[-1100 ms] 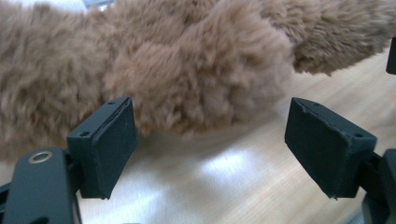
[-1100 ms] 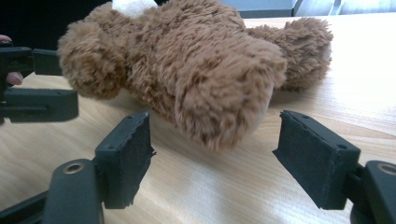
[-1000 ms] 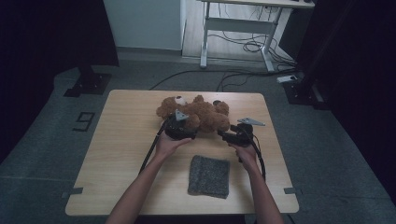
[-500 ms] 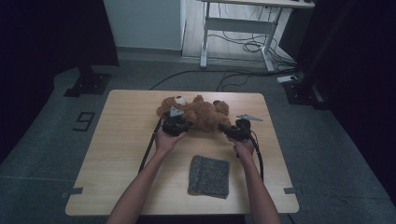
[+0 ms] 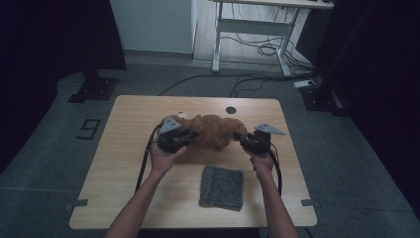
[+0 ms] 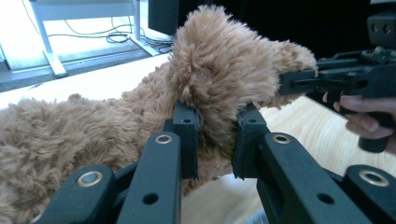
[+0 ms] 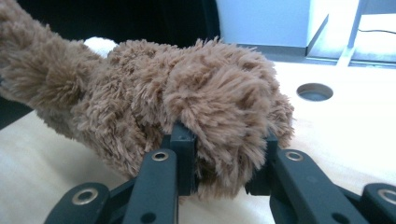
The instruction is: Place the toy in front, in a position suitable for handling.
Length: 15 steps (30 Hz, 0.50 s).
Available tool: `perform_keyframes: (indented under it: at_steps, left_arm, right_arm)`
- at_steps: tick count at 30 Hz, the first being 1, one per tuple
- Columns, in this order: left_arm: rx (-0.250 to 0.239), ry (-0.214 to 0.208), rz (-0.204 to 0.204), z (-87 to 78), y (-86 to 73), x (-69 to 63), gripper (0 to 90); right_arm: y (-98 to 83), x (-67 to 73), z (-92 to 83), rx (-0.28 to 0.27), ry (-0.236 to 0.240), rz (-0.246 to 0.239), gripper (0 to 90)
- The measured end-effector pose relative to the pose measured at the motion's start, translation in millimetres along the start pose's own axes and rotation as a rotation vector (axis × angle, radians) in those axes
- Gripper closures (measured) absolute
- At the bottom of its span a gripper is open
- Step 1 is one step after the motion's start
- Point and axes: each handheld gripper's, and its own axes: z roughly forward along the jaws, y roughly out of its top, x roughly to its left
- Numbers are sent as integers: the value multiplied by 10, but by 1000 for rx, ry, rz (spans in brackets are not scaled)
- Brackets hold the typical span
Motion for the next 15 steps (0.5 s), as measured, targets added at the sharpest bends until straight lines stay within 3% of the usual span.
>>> perform_keyframes:
  at_steps: [2, 3, 4, 6, 12, 15]
  left_arm:
    - [9, 6, 6, -19, -47, -26, 746]
    - [26, 12, 14, -17, -112, -50, 746]
    - [65, 20, 15, 33, -219, -60, 744]
    - [72, 13, 0, 67, -309, -55, 742]
    - [65, -1, -28, 51, -385, -41, 700]
    - [86, 10, -84, 43, -395, -35, 568]
  right_arm:
    - [-81, 43, -34, 13, 2, -15, 698]
    - [-81, 43, -34, 13, 2, -15, 698]
    - [-200, 45, -10, 41, 4, -12, 696]
    - [-301, 35, 27, 60, 3, 4, 693]
    - [-482, 41, -4, 25, 50, 58, 685]
    - [-532, 19, -2, 32, 65, 66, 678]
